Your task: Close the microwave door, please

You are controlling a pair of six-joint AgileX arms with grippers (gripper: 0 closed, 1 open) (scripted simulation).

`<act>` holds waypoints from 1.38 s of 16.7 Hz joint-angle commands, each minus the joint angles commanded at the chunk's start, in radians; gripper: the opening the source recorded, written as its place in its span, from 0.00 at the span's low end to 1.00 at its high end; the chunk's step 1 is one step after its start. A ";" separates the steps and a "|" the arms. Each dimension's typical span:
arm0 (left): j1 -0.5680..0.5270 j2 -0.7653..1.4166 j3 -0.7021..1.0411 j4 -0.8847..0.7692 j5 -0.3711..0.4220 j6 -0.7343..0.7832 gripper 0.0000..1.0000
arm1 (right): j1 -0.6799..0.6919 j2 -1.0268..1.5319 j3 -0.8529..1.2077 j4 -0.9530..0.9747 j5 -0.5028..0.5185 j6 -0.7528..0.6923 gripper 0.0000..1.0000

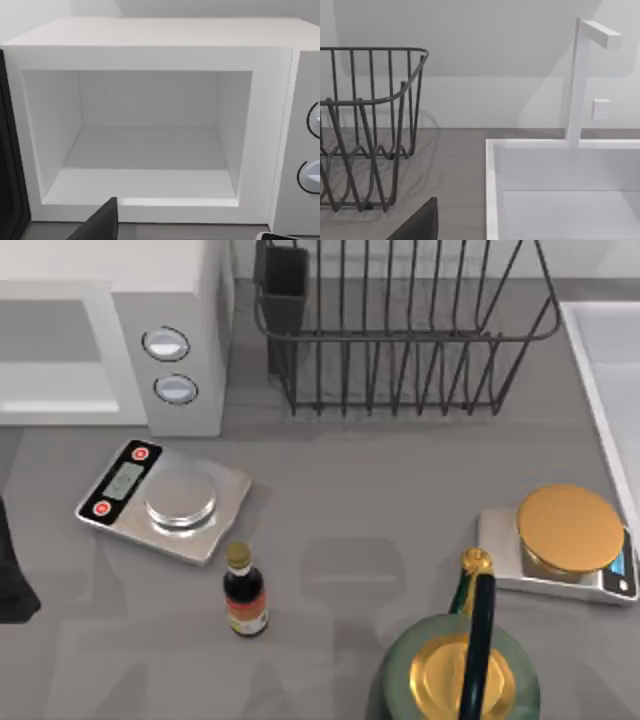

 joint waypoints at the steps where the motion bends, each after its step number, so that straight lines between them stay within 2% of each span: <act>1: 0.000 0.000 0.000 0.000 0.000 0.000 1.00 | 0.000 0.000 0.000 0.000 0.000 0.000 1.00; 14: 0.000 0.000 0.000 0.000 0.000 0.000 0.02 | 0.000 0.000 0.000 0.000 0.000 0.000 1.00; 23: 0.000 0.000 0.000 0.000 0.000 0.000 0.00 | 0.000 0.000 0.000 0.000 0.000 0.000 1.00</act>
